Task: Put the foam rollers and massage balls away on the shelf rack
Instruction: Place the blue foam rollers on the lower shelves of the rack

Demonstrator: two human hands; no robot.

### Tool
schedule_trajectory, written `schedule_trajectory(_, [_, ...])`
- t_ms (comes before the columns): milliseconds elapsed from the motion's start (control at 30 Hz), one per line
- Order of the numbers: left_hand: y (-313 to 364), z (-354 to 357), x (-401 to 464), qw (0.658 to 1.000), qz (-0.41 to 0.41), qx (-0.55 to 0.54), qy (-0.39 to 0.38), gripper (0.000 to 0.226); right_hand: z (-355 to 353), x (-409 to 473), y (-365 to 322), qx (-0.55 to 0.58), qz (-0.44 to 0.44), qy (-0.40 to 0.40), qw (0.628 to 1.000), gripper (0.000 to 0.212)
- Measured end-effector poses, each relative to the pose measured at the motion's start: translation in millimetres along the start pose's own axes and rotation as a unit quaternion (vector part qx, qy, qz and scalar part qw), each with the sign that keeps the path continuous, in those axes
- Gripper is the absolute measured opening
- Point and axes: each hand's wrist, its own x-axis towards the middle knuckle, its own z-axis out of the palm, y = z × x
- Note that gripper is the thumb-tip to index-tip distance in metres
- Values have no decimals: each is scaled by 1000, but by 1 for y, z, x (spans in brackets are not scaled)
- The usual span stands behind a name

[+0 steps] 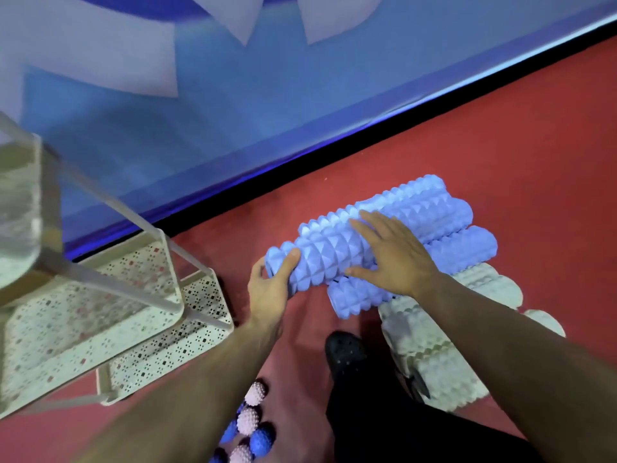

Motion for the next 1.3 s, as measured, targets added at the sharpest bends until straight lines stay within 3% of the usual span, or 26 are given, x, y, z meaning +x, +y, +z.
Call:
schedule_trajectory(167, [39,-66,-82,998,40,2,-54,60,-54,-34,-54,-3,-69,-53,996,115])
schedule_trajectory(300, [85,-127,-151,993,99,9,-61,37,-86,-72,-112,4,-124,-26,992,104])
schedule_trajectory(433, [116,-208,-206,992,122,-6,-36,43,-116,-103,-176,-3,-125,-45,991,79])
schedule_trajectory(533, [127,-275,-239,991,132,-24,-14,45,-121,-126,-217,-36,-146,-24,988,106])
schedule_trajectory(600, [129,-318,-258,990,141,-28,10,47,-119,-139,-239,-43,-140,-3,989,117])
schedule_trajectory(800, [122,-415,-305,981,161,-64,85,24,-110,-167,-294,14,-87,3,996,107])
schedule_trajectory(900, [111,-446,-313,977,152,-93,121,13,-104,-176,-309,132,-27,22,991,102])
schedule_trajectory(967, [102,-461,-315,975,134,-109,139,20,-98,-178,-314,277,54,44,958,103])
schedule_trajectory(1033, [93,-470,-314,973,115,-131,153,22,-89,-180,-319,422,154,28,893,112])
schedule_trajectory(1100, [85,-470,-310,969,105,-150,166,22,-74,-186,-329,553,247,-30,795,106])
schedule_trajectory(1200, [75,-464,-299,970,96,-152,164,30,-56,-198,-359,695,300,-132,640,64])
schedule_trajectory(1233, [72,-462,-295,971,93,-151,160,32,-50,-200,-371,706,303,-138,626,57])
schedule_trajectory(1267, [68,-460,-291,972,92,-147,158,33,-41,-201,-382,697,300,-136,637,55])
schedule_trajectory(1300, [65,-458,-287,973,90,-145,158,32,-32,-201,-393,664,296,-120,676,57])
